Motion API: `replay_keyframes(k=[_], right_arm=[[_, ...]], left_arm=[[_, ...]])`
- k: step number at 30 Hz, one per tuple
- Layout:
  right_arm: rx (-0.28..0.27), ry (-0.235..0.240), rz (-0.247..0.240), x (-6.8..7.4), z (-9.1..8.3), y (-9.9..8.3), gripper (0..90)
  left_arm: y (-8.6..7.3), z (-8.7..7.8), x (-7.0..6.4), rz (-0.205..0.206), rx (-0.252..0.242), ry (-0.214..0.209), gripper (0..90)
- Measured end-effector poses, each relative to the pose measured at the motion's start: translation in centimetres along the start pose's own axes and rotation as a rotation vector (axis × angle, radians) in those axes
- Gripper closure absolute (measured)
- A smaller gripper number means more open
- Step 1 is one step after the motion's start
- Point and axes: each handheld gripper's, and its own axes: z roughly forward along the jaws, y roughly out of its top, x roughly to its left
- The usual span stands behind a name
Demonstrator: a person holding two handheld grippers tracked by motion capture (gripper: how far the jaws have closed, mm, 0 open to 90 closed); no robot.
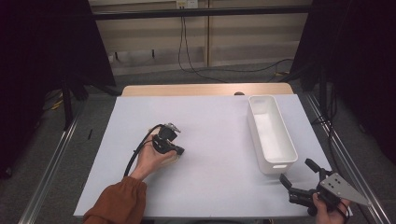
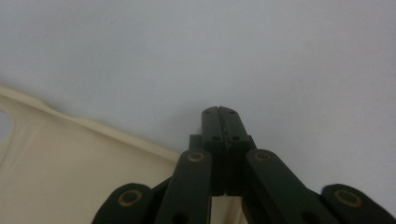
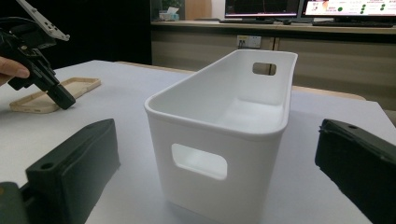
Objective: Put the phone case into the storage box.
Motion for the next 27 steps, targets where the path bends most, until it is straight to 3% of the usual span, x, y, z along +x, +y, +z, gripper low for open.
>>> replay_keyframes(k=[15, 21, 27], right_arm=[[0.000, -0.005, 0.003, 0.0, 0.0, 0.0, 0.0], [-0.001, -0.006, 0.004, 0.0, 0.0, 0.0, 0.0], [0.000, -0.007, 0.003, -0.1, 0.0, 0.0, 0.0]], left_arm=[[-0.8, -0.5, -0.3, 0.025, -0.004, 0.029, 90.0], [-1.4, -0.8, -0.3, 0.007, -0.011, 0.017, 90.0], [-1.8, -1.1, -0.4, 0.018, -0.004, 0.028, 90.0]])
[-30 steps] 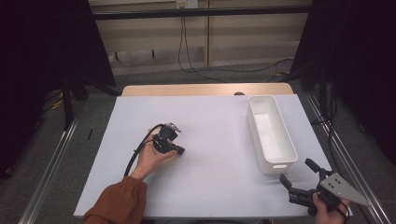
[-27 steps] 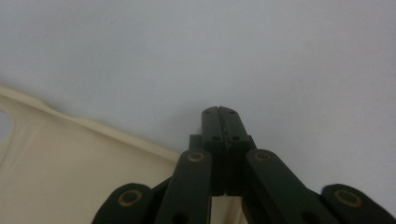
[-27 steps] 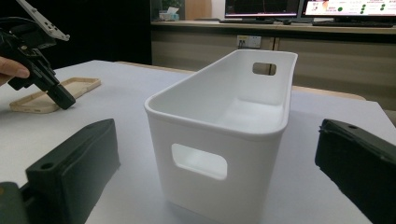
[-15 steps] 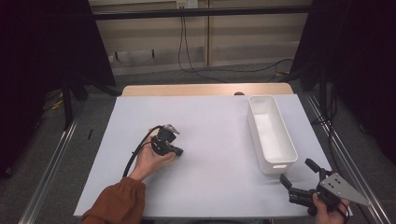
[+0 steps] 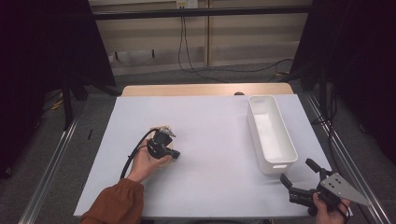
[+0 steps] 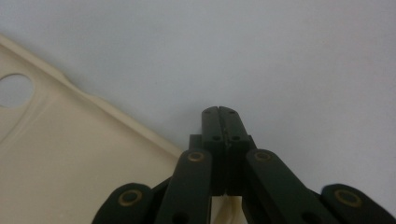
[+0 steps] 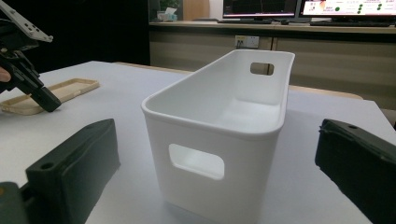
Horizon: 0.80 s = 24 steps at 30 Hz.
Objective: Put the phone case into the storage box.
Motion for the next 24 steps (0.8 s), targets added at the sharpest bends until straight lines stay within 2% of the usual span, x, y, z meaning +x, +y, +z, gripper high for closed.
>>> replay_keyframes(k=[10, 19, 24], right_arm=[[0.000, -0.004, 0.001, 0.1, 0.0, 0.0, 0.0], [0.000, -0.004, 0.001, 0.0, 0.0, 0.0, 0.0], [0.002, -0.006, 0.002, 0.0, 0.0, 0.0, 0.0]], left_arm=[[-1.0, -0.6, 0.0, -0.010, -0.001, -0.005, 90.0], [-1.3, -0.8, -0.1, 0.006, -0.002, 0.002, 90.0], [-1.7, -1.0, 0.0, -0.005, -0.017, -0.004, 90.0]])
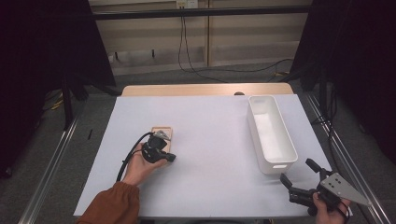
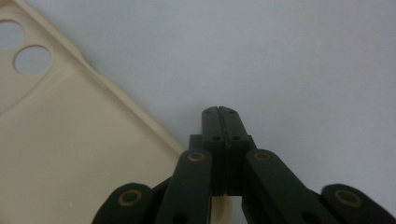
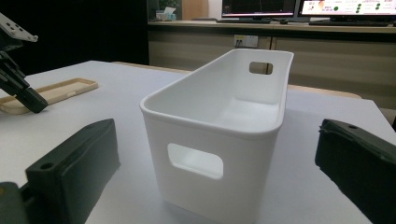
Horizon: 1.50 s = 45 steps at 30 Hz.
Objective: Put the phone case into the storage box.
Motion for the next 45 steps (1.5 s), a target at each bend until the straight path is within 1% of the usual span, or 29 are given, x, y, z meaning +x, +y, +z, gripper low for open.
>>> replay_keyframes(k=[5, 7, 8, 9, 11, 18, 19, 20, 21, 23, 25, 26, 27, 28, 29, 30, 33, 34, 36, 37, 38, 39, 40, 41, 42, 43, 44, 45], right_arm=[[-0.001, -0.001, 0.000, 0.0, 0.0, 0.0, 0.0], [-0.004, -0.002, -0.001, 0.0, -0.1, 0.0, 0.0], [-0.002, -0.002, -0.001, 0.0, -0.1, 0.0, 0.0], [-0.004, -0.003, 0.000, 0.0, -0.1, 0.0, 0.0], [-0.003, -0.004, 0.001, 0.0, -0.1, 0.0, 0.0], [-0.001, -0.005, 0.003, 0.0, 0.0, 0.0, 0.0], [0.001, -0.005, 0.003, 0.0, 0.0, 0.0, 0.0], [0.000, -0.006, 0.004, 0.0, 0.0, 0.0, 0.0], [-0.001, -0.005, 0.004, 0.0, 0.0, 0.0, 0.0], [0.000, -0.006, 0.004, 0.0, 0.0, 0.0, 0.0], [0.002, -0.005, 0.006, 0.0, 0.0, 0.0, 0.0], [0.002, -0.005, 0.006, 0.0, 0.0, 0.0, 0.0], [0.001, -0.005, 0.006, 0.0, 0.0, 0.0, 0.0], [0.002, -0.006, 0.005, 0.0, 0.0, 0.0, 0.0], [0.002, -0.006, 0.006, 0.0, 0.0, 0.0, 0.0], [0.003, -0.006, 0.006, 0.0, 0.1, 0.0, 0.0], [0.002, -0.005, 0.002, 0.0, 0.1, 0.0, 0.0], [0.003, -0.005, 0.000, 0.0, 0.1, 0.0, 0.0], [0.003, -0.004, 0.000, 0.0, 0.1, 0.0, 0.0], [0.004, -0.004, 0.000, 0.0, 0.2, 0.0, 0.0], [0.003, -0.004, 0.001, 0.0, 0.2, 0.0, 0.0], [0.002, -0.004, 0.001, 0.0, 0.2, 0.0, 0.0], [0.002, -0.004, 0.001, 0.0, 0.2, 0.0, 0.0], [0.003, -0.003, 0.001, 0.0, 0.2, 0.0, 0.0], [0.002, -0.003, 0.000, 0.0, 0.2, 0.0, 0.0], [0.002, -0.002, 0.000, 0.0, 0.2, 0.0, 0.0], [0.002, -0.002, 0.000, 0.0, 0.2, 0.0, 0.0], [0.002, -0.002, 0.001, 0.0, 0.2, 0.0, 0.0]], left_arm=[[-0.4, -0.2, 0.2, -0.004, -0.011, -0.010, 90.0], [-0.5, -0.4, 0.3, -0.006, -0.004, -0.016, 90.0], [-0.6, -0.5, 0.3, -0.016, -0.001, -0.017, 90.0], [-0.7, -0.5, 0.4, -0.013, -0.005, -0.020, 90.0], [-1.0, -0.7, 0.5, -0.024, -0.011, -0.027, 90.0], [-1.2, -0.9, 0.7, -0.030, -0.002, -0.027, 90.0], [-1.2, -1.0, 0.7, -0.027, -0.003, -0.025, 90.0], [-1.3, -1.0, 0.7, -0.036, -0.003, -0.026, 90.0], [-1.3, -1.0, 0.7, -0.030, -0.004, -0.026, 90.0], [-1.4, -1.0, 0.7, -0.037, -0.013, -0.026, 90.0], [-1.5, -1.1, 0.8, -0.031, -0.017, -0.029, 90.0], [-1.5, -1.1, 0.7, -0.036, -0.019, -0.025, 90.0], [-1.6, -1.2, 0.7, -0.029, -0.018, -0.023, 90.0], [-1.6, -1.2, 0.6, -0.038, -0.023, -0.020, 90.0], [-1.7, -1.3, 0.6, -0.047, -0.032, -0.006, 90.0], [-1.7, -1.3, 0.6, -0.035, -0.031, -0.002, 90.0], [-1.8, -1.6, 0.4, -0.044, -0.066, -0.006, 90.0], [-1.8, -1.7, 0.5, -0.029, -0.064, -0.003, 90.0], [-1.8, -1.9, 0.3, -0.028, -0.097, -0.011, 89.8], [-1.8, -2.0, 0.2, -0.034, -0.113, -0.013, 88.9], [-1.8, -2.1, 0.2, -0.022, -0.124, -0.007, 86.4], [-1.8, -2.3, 0.1, -0.023, -0.143, -0.011, 84.1], [-1.9, -2.3, 0.1, -0.036, -0.161, -0.010, 83.9], [-1.9, -2.5, 0.1, -0.032, -0.180, -0.002, 83.7], [-1.9, -2.7, 0.1, -0.033, -0.196, 0.001, 80.7], [-1.9, -2.9, 0.2, -0.024, -0.220, 0.003, 77.0], [-1.9, -3.0, 0.2, -0.017, -0.227, 0.004, 76.3], [-1.9, -3.2, 0.1, -0.004, -0.253, 0.016, 74.6]])
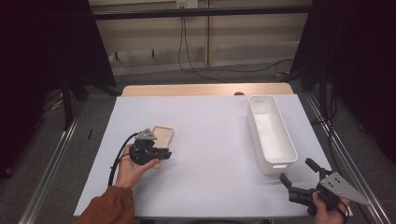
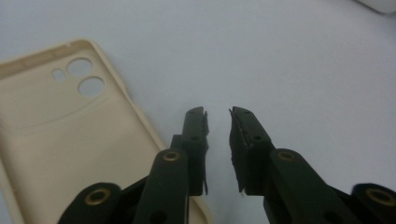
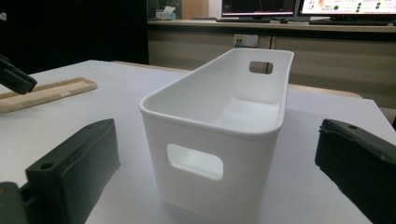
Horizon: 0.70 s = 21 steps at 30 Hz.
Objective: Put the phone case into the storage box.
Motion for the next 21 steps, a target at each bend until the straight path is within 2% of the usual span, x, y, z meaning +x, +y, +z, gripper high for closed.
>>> replay_keyframes(k=[2, 4, 6, 8, 10, 13, 16, 21], right_arm=[[-0.001, 0.000, -0.001, 0.0, 0.0, 0.0, 0.0], [-0.002, 0.000, 0.000, 0.0, 0.0, 0.0, 0.0], [-0.001, 0.000, 0.000, 0.0, 0.0, 0.0, 0.0], [-0.002, 0.001, 0.000, 0.0, 0.0, 0.0, 0.0], [-0.002, 0.001, 0.000, 0.0, 0.0, 0.0, 0.0], [-0.001, 0.000, 0.000, 0.0, 0.0, 0.0, 0.0], [0.002, 0.001, -0.002, 0.0, 0.0, 0.0, 0.0], [0.000, 0.001, -0.002, 0.0, -0.1, 0.0, 0.0]], left_arm=[[0.1, -0.3, -0.1, 0.015, -0.033, 0.004, 65.8], [0.1, -0.5, -0.2, 0.016, -0.060, 0.028, 61.1], [0.1, -0.7, -0.1, 0.010, -0.067, 0.029, 50.9], [0.0, -0.7, -0.1, 0.006, -0.081, 0.041, 44.9], [0.0, -0.8, 0.1, 0.011, -0.093, 0.059, 32.3], [0.0, -0.9, 0.2, 0.004, -0.123, 0.095, 19.7], [0.0, -1.2, 0.5, -0.009, -0.157, 0.126, 12.3], [0.0, -1.6, 0.9, -0.041, -0.191, 0.125, 7.5]])
